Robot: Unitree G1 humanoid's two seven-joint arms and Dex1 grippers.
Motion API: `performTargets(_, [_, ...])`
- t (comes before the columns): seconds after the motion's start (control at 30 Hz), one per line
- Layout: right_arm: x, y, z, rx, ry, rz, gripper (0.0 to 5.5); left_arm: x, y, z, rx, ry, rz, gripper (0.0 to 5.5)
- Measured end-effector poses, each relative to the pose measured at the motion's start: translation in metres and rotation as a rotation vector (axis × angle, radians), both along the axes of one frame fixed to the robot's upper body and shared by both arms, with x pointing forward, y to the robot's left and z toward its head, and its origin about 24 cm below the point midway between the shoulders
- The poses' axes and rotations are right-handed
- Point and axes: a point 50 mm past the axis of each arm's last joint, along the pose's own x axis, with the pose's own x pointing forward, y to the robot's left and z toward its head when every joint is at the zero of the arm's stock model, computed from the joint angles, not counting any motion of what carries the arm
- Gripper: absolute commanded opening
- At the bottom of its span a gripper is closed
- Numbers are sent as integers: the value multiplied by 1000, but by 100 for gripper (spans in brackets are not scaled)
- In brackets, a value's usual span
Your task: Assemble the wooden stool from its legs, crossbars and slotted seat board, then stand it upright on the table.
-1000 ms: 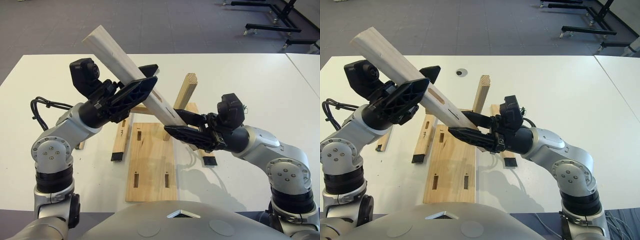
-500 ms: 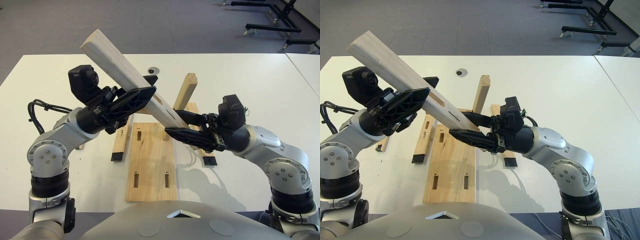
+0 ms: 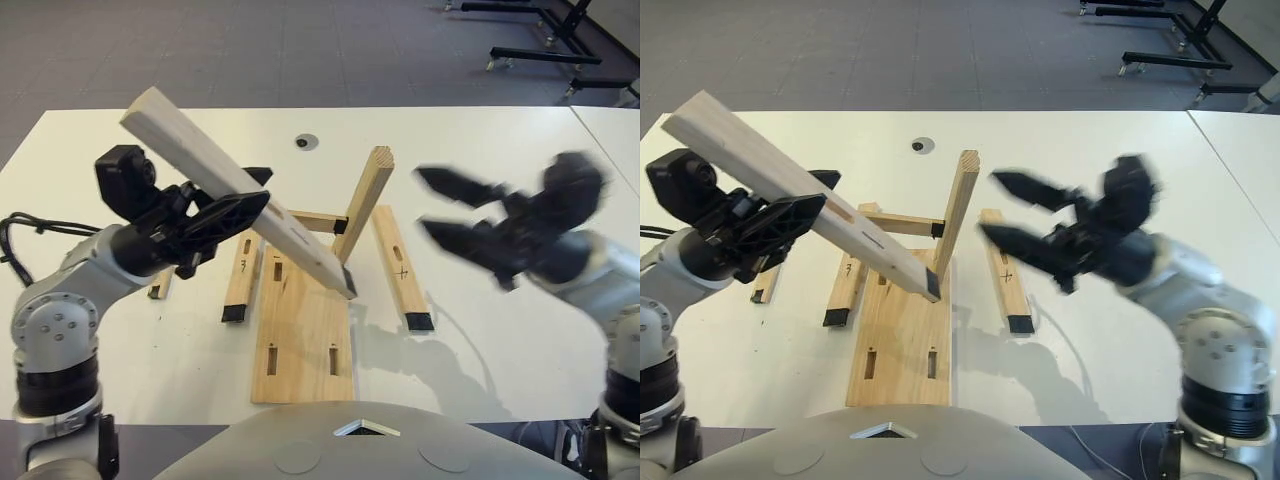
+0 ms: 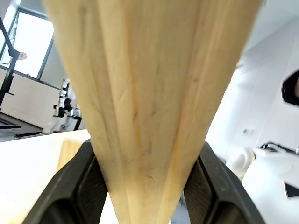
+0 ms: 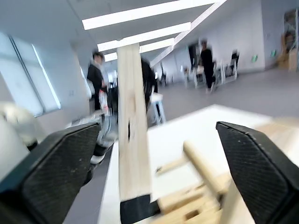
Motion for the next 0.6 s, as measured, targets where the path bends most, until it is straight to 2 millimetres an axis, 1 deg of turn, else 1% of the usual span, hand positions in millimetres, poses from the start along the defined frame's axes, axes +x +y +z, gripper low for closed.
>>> performTargets(0.03, [0,-11,15,33,-49,-29,532,-2,9,-1,32,-11,12,202])
performTargets(0.1, [2,-14,24,45,-72,-49,536,-1,16,-2,81,-62,49,202])
performTargets(0.17, [4,-13,24,46,-65,-61,536,5,22,-8,138,-112,102,202])
performTargets(0.33, [6,-6,19,49,-43,-55,536,18,36,-39,338,-168,197,202])
performTargets(0.37, [7,-5,18,47,-42,-54,536,19,38,-48,387,-176,195,202])
performTargets(0.43, [8,-4,17,53,-43,-55,536,17,38,-59,411,-158,148,202])
performTargets(0.5, [8,-2,18,59,-53,-51,536,17,40,-62,405,-160,129,202])
performTargets(0.6, [8,-1,18,60,-54,-47,536,20,37,-59,378,-232,136,202])
